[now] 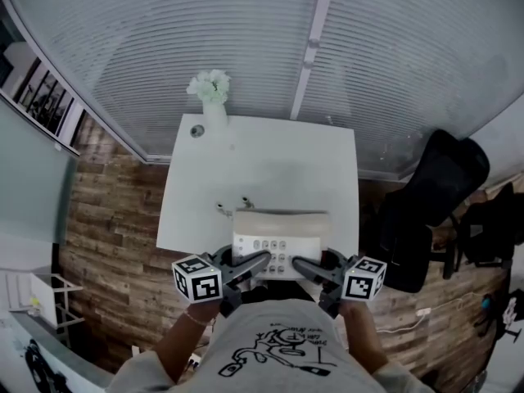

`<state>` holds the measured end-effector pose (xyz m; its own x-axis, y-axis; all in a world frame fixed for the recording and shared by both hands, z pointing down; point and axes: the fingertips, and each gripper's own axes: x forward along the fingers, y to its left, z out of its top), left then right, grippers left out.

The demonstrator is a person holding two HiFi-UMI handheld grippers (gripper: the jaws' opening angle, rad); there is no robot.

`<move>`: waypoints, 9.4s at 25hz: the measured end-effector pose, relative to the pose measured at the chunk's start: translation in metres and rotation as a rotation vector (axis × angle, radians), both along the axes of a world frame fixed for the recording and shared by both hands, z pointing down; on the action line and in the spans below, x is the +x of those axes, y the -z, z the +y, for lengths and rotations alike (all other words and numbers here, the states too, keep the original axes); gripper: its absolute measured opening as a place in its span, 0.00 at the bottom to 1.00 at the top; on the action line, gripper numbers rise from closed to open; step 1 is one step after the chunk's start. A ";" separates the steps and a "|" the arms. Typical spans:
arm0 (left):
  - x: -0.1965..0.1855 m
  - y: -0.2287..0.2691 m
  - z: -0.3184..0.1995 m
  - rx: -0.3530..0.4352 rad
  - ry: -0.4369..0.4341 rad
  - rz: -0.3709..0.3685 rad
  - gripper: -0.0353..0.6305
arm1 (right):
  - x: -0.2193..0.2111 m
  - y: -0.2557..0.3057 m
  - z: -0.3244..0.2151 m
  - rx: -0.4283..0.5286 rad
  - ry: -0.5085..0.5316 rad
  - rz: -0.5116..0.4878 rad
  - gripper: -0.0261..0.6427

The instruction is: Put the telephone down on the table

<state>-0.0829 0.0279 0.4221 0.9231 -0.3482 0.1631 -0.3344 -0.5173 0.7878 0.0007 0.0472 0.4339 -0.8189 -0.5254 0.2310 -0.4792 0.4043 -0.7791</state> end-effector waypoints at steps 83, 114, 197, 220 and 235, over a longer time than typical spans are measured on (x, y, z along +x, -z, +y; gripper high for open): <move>0.102 -0.139 -0.122 -0.208 -0.049 -0.085 0.43 | 0.101 -0.137 -0.118 -0.233 -0.012 0.003 0.51; 0.103 -0.240 -0.112 -0.313 -0.051 -0.155 0.46 | 0.100 -0.236 -0.110 -0.393 0.036 0.020 0.51; 0.070 -0.276 -0.108 -0.241 -0.004 -0.642 0.65 | 0.119 -0.264 -0.095 -0.430 -0.025 0.466 0.51; 0.104 -0.082 -0.127 0.228 0.000 -0.401 0.13 | 0.084 -0.078 -0.130 0.193 -0.103 0.634 0.17; 0.117 0.065 -0.110 0.537 0.019 -0.176 0.06 | 0.049 0.068 -0.125 0.474 -0.134 0.527 0.11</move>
<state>0.0343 -0.0817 0.3571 0.8908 -0.4410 0.1095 -0.4499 -0.8228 0.3473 0.0499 -0.0774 0.3662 -0.5831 -0.7549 0.3002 -0.8120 0.5531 -0.1862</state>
